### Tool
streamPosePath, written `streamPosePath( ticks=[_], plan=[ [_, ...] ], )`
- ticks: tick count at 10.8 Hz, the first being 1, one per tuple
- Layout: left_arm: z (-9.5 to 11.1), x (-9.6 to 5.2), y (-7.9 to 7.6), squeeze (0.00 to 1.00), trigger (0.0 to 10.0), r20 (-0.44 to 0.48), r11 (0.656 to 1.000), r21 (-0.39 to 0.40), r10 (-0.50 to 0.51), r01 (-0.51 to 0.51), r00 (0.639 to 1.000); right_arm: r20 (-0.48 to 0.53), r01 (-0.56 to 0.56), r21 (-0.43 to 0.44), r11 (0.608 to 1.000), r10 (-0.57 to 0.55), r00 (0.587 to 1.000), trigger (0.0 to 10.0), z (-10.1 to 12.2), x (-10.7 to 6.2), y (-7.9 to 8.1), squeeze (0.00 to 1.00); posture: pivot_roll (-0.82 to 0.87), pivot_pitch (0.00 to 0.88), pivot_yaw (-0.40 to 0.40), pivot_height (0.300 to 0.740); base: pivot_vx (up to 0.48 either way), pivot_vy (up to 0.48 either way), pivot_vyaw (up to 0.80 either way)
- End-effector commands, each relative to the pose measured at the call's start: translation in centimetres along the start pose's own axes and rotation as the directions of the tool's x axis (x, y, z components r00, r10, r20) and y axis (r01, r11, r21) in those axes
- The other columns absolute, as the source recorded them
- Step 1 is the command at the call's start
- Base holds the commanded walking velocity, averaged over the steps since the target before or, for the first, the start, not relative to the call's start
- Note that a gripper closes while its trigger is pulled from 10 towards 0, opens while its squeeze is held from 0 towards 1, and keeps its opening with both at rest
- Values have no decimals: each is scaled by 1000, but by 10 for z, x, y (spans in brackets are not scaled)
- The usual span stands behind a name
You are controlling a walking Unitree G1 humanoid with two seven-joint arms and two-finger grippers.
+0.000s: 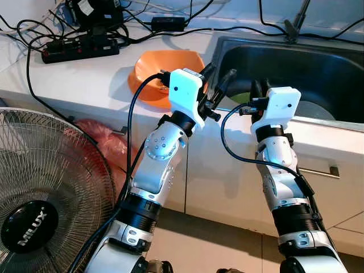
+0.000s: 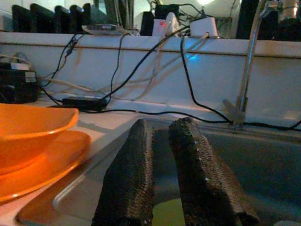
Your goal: Kitchen organization
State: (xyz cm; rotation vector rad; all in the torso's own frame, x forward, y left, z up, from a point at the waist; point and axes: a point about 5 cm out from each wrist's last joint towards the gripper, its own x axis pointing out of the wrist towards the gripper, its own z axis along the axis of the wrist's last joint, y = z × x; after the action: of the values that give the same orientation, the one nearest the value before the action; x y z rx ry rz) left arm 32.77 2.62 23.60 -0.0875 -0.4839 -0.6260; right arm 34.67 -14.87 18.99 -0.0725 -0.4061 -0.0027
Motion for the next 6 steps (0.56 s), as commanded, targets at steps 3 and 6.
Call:
streamPosePath(
  ticks=[3,6],
  plan=[
    [3,-3,12,0,10000,11,995,72,63,-64,998,-7,50,-11,999,-50,999,10000,0,1,-10,0,2,119,53,740,0,0,0],
    [10,-3,18,0,10000,37,969,225,93,-99,995,5,61,-16,998,-61,998,10000,4,2,-13,0,1,130,53,740,0,0,0]
  ],
)
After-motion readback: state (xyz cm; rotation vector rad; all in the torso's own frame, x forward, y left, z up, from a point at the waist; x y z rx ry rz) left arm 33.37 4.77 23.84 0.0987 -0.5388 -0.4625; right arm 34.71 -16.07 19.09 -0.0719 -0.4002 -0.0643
